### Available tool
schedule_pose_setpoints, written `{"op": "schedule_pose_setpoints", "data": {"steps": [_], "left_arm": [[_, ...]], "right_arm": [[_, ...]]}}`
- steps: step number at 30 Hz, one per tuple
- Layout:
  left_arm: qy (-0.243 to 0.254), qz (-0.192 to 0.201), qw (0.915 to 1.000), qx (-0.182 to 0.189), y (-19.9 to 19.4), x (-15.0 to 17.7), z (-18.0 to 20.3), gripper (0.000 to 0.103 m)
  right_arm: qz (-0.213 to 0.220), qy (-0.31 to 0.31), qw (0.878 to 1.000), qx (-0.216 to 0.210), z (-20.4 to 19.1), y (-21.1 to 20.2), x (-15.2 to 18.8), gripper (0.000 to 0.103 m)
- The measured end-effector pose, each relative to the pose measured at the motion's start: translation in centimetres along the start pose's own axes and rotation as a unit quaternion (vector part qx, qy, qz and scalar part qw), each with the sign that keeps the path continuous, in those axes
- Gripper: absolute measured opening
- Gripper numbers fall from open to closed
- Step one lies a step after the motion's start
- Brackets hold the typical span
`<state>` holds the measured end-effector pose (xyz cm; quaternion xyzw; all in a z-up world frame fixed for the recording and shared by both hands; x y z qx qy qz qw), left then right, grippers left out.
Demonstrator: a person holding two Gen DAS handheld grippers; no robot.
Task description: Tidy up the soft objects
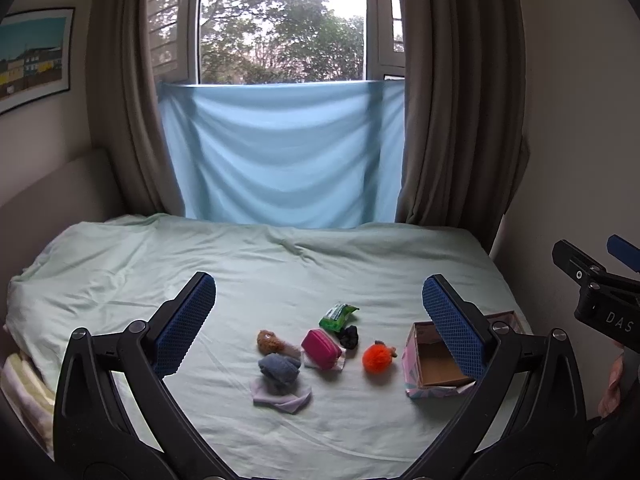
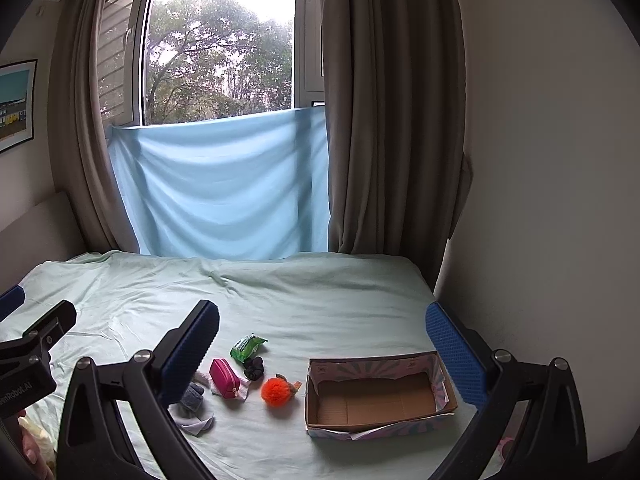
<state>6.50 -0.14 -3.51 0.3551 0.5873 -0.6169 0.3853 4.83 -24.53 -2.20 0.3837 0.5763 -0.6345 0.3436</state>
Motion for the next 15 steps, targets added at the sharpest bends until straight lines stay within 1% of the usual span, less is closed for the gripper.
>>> {"op": "schedule_pose_setpoints", "data": {"steps": [4, 15], "left_arm": [[0.004, 0.001, 1.0000, -0.002, -0.04, 0.01, 0.09, 0.103], [0.011, 0.001, 0.9999, -0.005, -0.05, 0.12, 0.35, 0.103]], "right_arm": [[0.000, 0.002, 1.000, -0.006, -0.02, 0.22, 0.12, 0.103], [0.012, -0.002, 1.000, -0.003, -0.30, -0.15, -0.03, 0.103]]}}
Point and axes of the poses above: each gripper's, at about its wrist camera, not at the fingertips, and y roughly the way its jaws point, z to its right, x to its underside, the point moved 8 cm from there along y, roughly the way its jaws point, and after that the axes turned 4 degrees about -y, right-handed, at the moved point
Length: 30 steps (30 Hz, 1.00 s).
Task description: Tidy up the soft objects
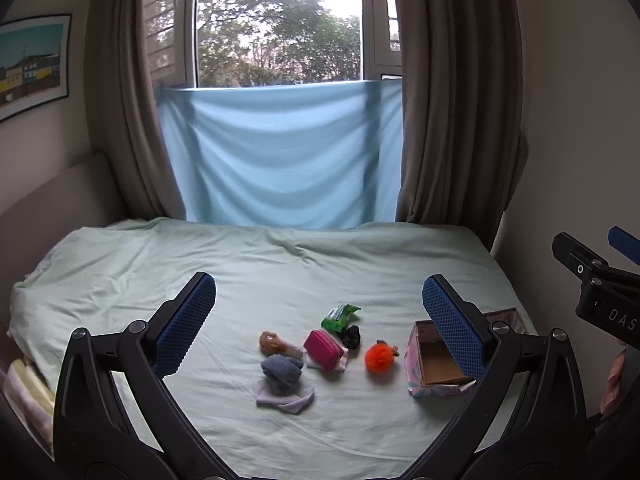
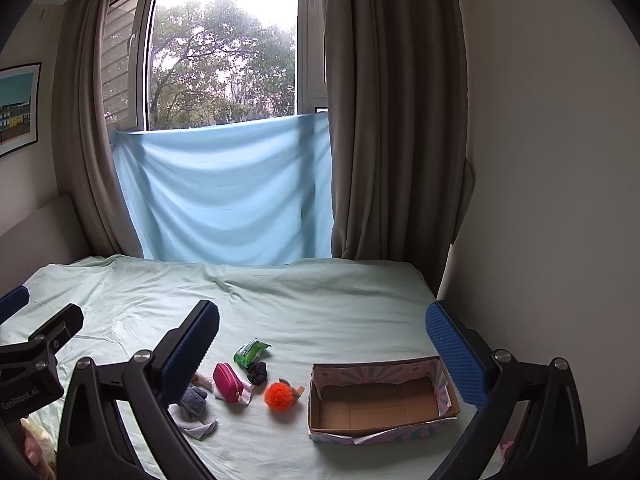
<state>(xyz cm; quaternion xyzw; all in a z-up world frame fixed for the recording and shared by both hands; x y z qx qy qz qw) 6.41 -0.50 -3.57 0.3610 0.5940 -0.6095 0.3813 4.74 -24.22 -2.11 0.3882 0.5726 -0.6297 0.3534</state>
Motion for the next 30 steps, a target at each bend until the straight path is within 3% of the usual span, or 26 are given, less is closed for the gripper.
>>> {"op": "schedule_pose_setpoints", "data": {"steps": [30], "left_arm": [[0.010, 0.007, 0.9999, -0.010, -0.40, -0.16, 0.02, 0.103]], "right_arm": [[0.002, 0.010, 1.000, 0.000, 0.57, 0.00, 0.31, 0.103]]}}
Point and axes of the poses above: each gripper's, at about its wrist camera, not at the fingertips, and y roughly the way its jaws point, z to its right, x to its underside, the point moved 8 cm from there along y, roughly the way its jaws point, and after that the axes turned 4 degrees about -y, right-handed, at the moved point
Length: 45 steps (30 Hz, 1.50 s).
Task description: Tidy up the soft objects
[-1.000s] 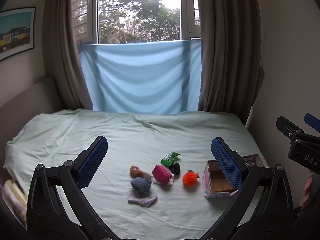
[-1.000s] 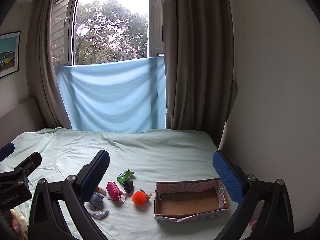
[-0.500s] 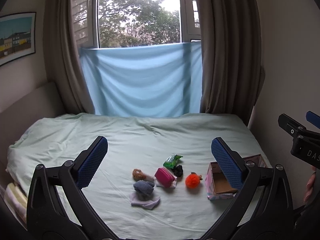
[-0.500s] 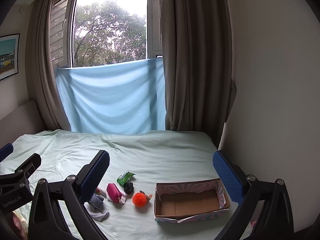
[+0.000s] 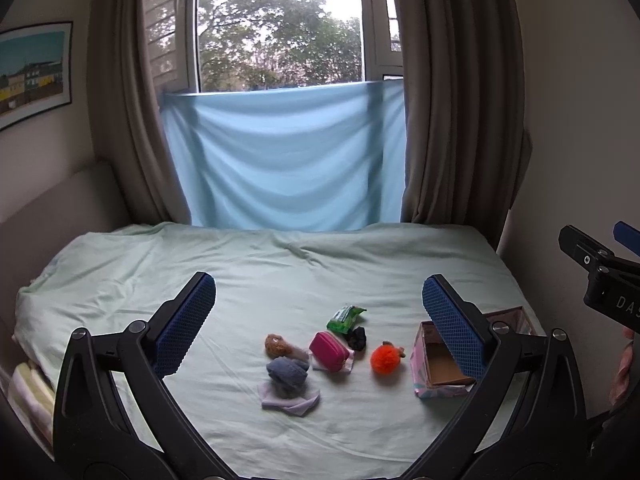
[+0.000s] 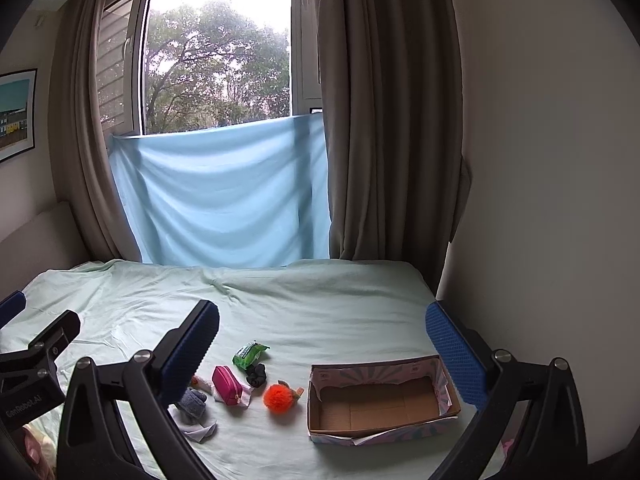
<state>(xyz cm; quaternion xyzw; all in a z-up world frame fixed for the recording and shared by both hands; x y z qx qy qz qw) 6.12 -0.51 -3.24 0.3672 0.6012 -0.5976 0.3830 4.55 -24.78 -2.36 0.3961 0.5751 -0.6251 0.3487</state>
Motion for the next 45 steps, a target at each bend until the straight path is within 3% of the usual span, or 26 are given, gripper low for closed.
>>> {"op": "schedule_pose_setpoints", "data": {"steps": [23, 29, 32, 41, 45], "left_arm": [[-0.018, 0.001, 0.9998, -0.006, 0.4, 0.3, 0.8, 0.103], [-0.038, -0.037, 0.9981, -0.031, 1.8, 2.2, 0.0, 0.103], [-0.052, -0.064, 0.9952, -0.052, 2.8, 4.0, -0.8, 0.103], [-0.114, -0.158, 0.9777, -0.078, 8.7, 11.3, -4.8, 0.103], [-0.128, -0.195, 0.9690, -0.080, 13.6, 14.9, -6.5, 0.103]], "right_arm": [[-0.006, -0.011, 1.000, -0.003, 0.6, 0.6, 0.0, 0.103], [-0.027, -0.042, 0.998, -0.027, 0.0, 2.2, 0.9, 0.103], [-0.041, -0.060, 0.996, -0.060, -1.1, 3.6, 2.0, 0.103], [-0.097, -0.105, 0.974, -0.174, -7.2, 10.5, 6.1, 0.103], [-0.116, -0.126, 0.964, -0.204, -10.2, 14.4, 8.2, 0.103]]}}
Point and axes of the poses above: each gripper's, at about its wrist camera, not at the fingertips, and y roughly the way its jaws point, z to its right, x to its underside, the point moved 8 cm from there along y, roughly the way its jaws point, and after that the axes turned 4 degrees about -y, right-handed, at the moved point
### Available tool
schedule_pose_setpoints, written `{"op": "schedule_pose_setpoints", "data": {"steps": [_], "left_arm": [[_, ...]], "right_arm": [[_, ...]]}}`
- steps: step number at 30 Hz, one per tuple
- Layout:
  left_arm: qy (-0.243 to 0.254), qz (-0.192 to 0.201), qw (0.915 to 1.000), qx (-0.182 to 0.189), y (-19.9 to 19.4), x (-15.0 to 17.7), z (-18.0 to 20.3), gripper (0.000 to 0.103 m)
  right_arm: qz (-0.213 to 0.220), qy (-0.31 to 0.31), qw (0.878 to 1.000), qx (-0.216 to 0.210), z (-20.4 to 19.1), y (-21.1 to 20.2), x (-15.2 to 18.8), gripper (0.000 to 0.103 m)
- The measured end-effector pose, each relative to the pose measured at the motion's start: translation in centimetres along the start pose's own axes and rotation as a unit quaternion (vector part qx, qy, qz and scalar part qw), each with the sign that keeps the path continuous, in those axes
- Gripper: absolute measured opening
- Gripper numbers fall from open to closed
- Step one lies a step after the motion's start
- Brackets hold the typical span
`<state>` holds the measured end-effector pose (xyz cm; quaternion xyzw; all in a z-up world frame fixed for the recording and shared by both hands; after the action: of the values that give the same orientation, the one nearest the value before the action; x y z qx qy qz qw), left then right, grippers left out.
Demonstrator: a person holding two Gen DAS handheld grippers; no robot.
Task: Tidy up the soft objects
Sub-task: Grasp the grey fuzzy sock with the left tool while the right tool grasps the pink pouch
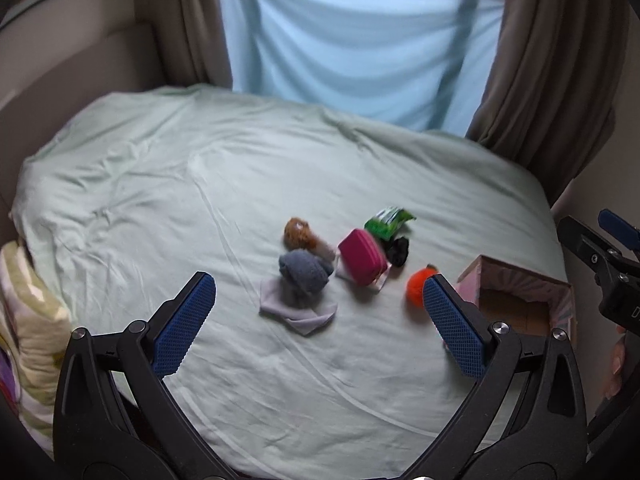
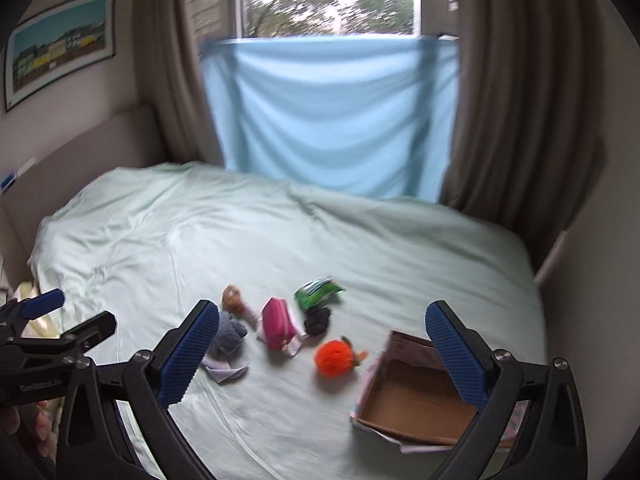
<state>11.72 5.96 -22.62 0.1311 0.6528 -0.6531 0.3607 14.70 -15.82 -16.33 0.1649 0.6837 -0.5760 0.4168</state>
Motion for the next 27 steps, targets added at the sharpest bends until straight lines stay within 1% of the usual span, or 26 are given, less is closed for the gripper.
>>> {"op": "schedule_pose_setpoints", "data": {"steps": [3, 4, 5, 8, 11, 15, 17, 18, 20, 23, 25, 27], "left_arm": [[-0.013, -0.029, 0.9995, 0.003, 5.2, 0.5, -0.8, 0.102], [-0.019, -0.039, 0.9991, 0.002, 6.8, 0.6, -1.0, 0.103], [-0.027, -0.051, 0.9983, -0.002, 8.7, 0.8, -1.5, 0.103], [-0.043, -0.069, 0.9966, -0.003, 12.9, 1.2, -2.3, 0.103], [-0.054, -0.094, 0.9942, -0.002, 17.7, 2.1, -3.1, 0.103], [-0.076, -0.121, 0.9898, 0.000, 23.6, 3.7, -3.8, 0.102], [-0.086, -0.131, 0.9877, -0.001, 26.0, 4.6, -4.0, 0.102], [-0.089, -0.134, 0.9869, -0.002, 26.8, 4.8, -4.0, 0.102], [-0.095, -0.136, 0.9861, -0.004, 28.5, 5.3, -4.0, 0.102], [-0.089, -0.131, 0.9874, -0.008, 30.6, 5.6, -4.0, 0.102], [-0.082, -0.126, 0.9885, -0.012, 31.7, 5.8, -3.9, 0.102], [-0.082, -0.127, 0.9885, -0.013, 32.6, 6.0, -3.9, 0.102]], "right_arm": [[-0.020, -0.002, 1.000, -0.020, -0.8, 4.4, 0.6, 0.103], [-0.030, 0.000, 0.999, -0.026, -1.0, 6.4, 0.9, 0.103], [-0.034, 0.002, 0.999, -0.029, -1.1, 7.4, 1.1, 0.103], [-0.058, 0.004, 0.998, -0.037, -1.7, 12.7, 2.1, 0.103], [-0.075, 0.005, 0.996, -0.045, -2.3, 16.8, 3.0, 0.103], [-0.100, 0.014, 0.992, -0.070, -3.2, 23.0, 4.8, 0.102], [-0.109, 0.013, 0.991, -0.081, -3.7, 25.5, 5.6, 0.099], [-0.113, 0.008, 0.990, -0.085, -4.0, 26.8, 5.9, 0.098], [-0.121, -0.001, 0.989, -0.090, -4.4, 29.1, 6.5, 0.092], [-0.136, 0.001, 0.984, -0.114, -5.1, 31.6, 7.3, 0.087], [-0.148, 0.011, 0.979, -0.137, -5.7, 33.3, 8.0, 0.086], [-0.157, 0.008, 0.977, -0.143, -6.4, 34.7, 8.8, 0.086]]}}
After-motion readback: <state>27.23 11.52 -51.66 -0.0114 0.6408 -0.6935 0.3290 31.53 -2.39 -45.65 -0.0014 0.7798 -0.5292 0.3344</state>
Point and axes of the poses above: each gripper's, at about its wrist camera, not at the fingertips, and y roughly the way its jaws point, z to its right, x to its underside, the point moved 8 cm from there along y, roughly the way its jaws point, and after that the axes turned 4 degrees about -y, right-handed, at the moved point
